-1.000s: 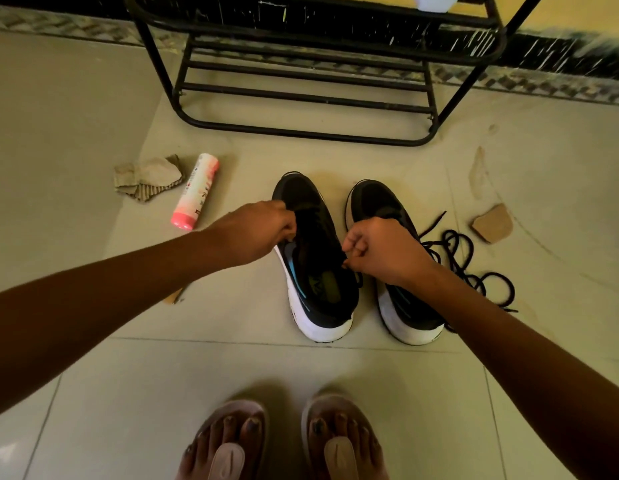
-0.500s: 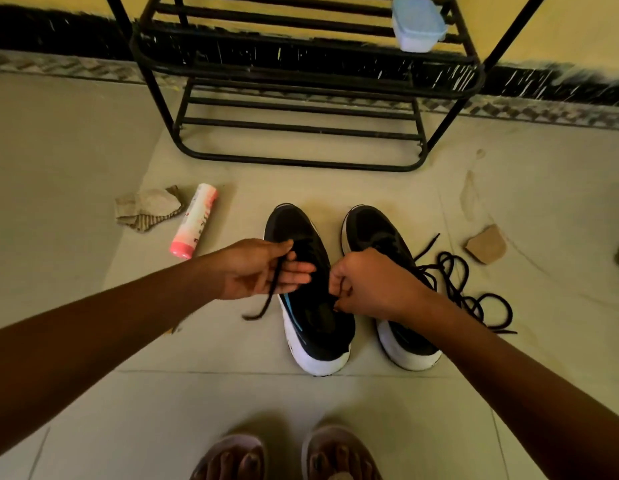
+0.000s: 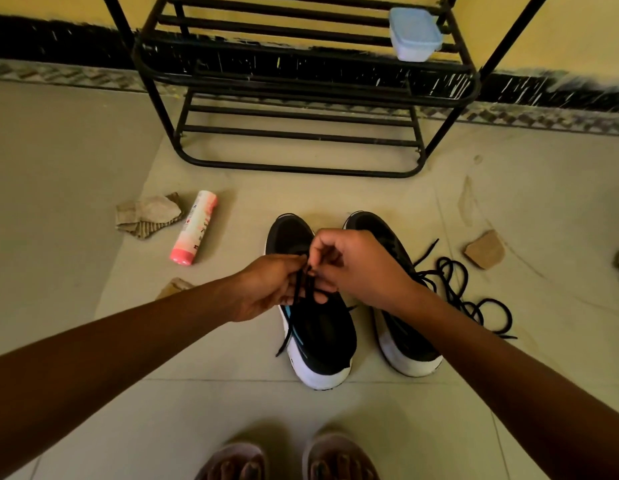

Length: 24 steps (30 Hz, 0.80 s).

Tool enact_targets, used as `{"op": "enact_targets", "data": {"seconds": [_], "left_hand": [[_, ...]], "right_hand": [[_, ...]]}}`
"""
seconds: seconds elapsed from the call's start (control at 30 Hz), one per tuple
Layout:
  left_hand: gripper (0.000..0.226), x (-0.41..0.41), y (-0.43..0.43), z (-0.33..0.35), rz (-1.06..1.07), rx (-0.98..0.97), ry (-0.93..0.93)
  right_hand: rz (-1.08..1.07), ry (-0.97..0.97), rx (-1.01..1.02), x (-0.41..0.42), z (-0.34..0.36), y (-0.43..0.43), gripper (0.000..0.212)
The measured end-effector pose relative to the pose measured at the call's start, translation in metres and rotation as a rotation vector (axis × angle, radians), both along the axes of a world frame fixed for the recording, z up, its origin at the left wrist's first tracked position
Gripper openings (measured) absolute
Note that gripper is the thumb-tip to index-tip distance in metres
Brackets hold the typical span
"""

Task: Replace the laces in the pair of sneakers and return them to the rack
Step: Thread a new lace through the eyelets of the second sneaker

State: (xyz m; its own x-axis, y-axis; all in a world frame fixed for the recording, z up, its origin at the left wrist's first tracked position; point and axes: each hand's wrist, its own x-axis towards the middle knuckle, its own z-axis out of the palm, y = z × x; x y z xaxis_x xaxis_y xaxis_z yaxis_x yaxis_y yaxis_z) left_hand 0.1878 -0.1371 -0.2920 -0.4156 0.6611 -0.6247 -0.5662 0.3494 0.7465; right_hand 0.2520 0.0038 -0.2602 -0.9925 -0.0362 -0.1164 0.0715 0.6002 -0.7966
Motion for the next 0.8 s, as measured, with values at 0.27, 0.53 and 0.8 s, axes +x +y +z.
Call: {"op": "enact_targets", "data": {"seconds": [0.27, 0.53, 0.8], "left_hand": [[0.035, -0.005, -0.007, -0.002, 0.095, 0.043, -0.192], [0.033, -0.006, -0.011, -0.003, 0.089, 0.042, -0.227], [0.005, 0.002, -0.008, -0.001, -0.048, -0.118, 0.373]], "right_hand": [[-0.023, 0.037, 0.036, -0.007, -0.012, 0.007, 0.021], [-0.044, 0.005, 0.007, -0.011, -0.022, 0.015, 0.032], [-0.078, -0.006, -0.064, -0.011, -0.032, 0.014, 0.035]]}}
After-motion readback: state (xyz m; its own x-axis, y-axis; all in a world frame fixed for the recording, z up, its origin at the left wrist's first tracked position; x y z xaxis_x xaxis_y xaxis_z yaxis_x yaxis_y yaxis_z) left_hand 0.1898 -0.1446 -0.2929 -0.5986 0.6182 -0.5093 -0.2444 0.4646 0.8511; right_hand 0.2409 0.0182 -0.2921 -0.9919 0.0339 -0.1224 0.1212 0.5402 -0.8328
